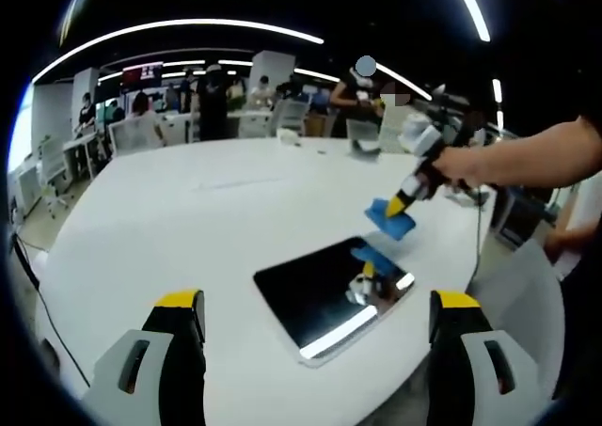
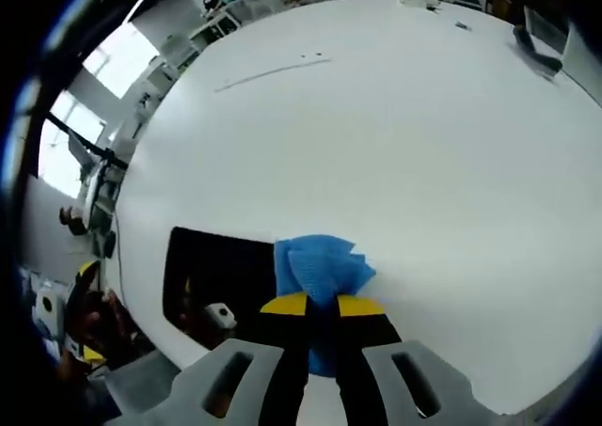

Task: Wipe the mirror surface with the cleaning cloth until all visible marks leave the cleaned area.

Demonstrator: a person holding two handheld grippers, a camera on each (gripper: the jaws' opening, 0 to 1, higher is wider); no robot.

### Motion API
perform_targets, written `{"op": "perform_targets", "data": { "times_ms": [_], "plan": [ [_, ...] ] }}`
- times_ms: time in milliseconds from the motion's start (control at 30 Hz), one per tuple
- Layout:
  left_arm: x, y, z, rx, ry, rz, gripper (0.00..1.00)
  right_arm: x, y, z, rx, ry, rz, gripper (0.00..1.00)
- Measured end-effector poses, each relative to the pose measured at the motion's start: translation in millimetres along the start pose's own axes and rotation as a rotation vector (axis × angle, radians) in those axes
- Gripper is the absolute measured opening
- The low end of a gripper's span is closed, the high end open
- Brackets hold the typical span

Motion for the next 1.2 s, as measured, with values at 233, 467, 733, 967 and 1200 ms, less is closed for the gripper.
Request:
{"op": "perform_targets", "data": {
  "times_ms": [233, 467, 733, 967, 1200],
  "plan": [
    [-7.8, 0.6, -0.4, -0.007, 0.004, 0.005, 1.0, -18.3, -17.9, 15.3, 0.029, -0.017, 0.027, 0.04],
    [-9.5, -7.8, -5.5, -0.011, 0.054, 0.0, 1.0, -26.0, -33.4, 26.3, 0.044, -0.045, -0.021, 0.06],
    [-14.6, -11.4, -3.5, -0.028, 0.098, -0.019, 1.0, -30.5, -39.0, 28.3, 0.043, -0.04, -0.071, 0.07],
    [-21.4, -15.4, 3.1, -0.029, 0.11, -0.015, 1.0, -28.9, -41.7, 28.8, 0.022, -0.045, -0.183, 0.08],
    [-32.2, -11.3, 9.3, -0.025, 0.097, -0.004, 1.0, -27.5, -44.2, 27.3, 0.01, -0.02, -0.209, 0.14]
  ]
}}
Point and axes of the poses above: the point that each gripper's makers call its tool centre point, and the gripper's own axes: z roughly forward along the fingers, x roughly to its left, y roughly out of its top, the point moved 10 cm from there along -z, roughly backward along the fingers, and after that the axes turned 4 degrees about -y, right-handed, at the moved point
